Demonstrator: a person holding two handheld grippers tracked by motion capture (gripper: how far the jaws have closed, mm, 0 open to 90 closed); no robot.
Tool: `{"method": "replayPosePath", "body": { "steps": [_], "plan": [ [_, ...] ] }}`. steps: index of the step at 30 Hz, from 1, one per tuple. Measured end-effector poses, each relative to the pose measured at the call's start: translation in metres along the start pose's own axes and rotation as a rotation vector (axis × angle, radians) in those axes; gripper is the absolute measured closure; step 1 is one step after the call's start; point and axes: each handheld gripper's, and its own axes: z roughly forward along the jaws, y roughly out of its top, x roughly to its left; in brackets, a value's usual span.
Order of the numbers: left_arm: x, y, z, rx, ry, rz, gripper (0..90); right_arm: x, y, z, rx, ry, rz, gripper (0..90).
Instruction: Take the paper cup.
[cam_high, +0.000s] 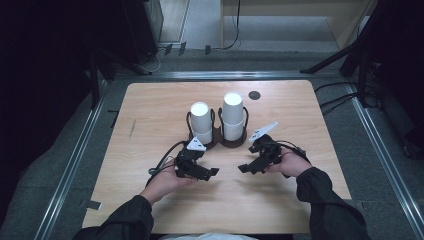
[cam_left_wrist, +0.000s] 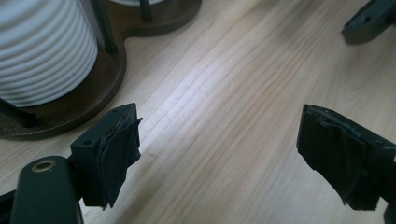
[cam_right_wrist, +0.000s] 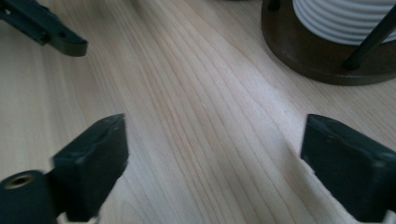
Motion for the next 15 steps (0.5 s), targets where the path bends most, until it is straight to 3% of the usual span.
{"method": "replayPosePath", "body": {
  "steps": [1, 3, 5, 7, 8, 9, 10, 15],
  "plan": [
    [0.000, 0.000, 0.000, 0.000, 0.000, 0.000, 13.0, 0.000, 0.000, 0.000, 0.000, 0.000, 0.000, 13.7],
    [0.002, 0.001, -0.004, -0.010, -0.047, 0.014, 13.9, -0.001, 0.002, -0.003, -0.006, -0.004, 0.004, 14.5],
    [0.003, 0.004, -0.006, -0.005, -0.030, -0.005, 16.4, -0.001, 0.002, -0.005, -0.005, 0.010, 0.004, 14.6],
    [0.003, 0.005, -0.007, -0.006, -0.028, -0.010, 17.9, 0.001, 0.003, -0.007, 0.008, 0.019, 0.004, 23.3],
    [0.002, 0.005, -0.009, -0.013, -0.018, 0.001, 28.3, 0.003, 0.005, -0.010, 0.017, 0.023, 0.015, 31.7],
    [0.002, 0.005, -0.009, -0.013, -0.018, 0.001, 30.4, 0.003, 0.005, -0.010, 0.017, 0.023, 0.015, 31.7],
    [0.001, 0.006, -0.010, -0.015, -0.013, 0.004, 31.2, 0.005, 0.006, -0.011, -0.001, 0.025, 0.009, 35.9],
    [-0.001, 0.008, -0.009, -0.005, -0.018, -0.002, 40.3, 0.006, 0.005, -0.016, -0.064, 0.011, 0.009, 39.7]
  ]
}}
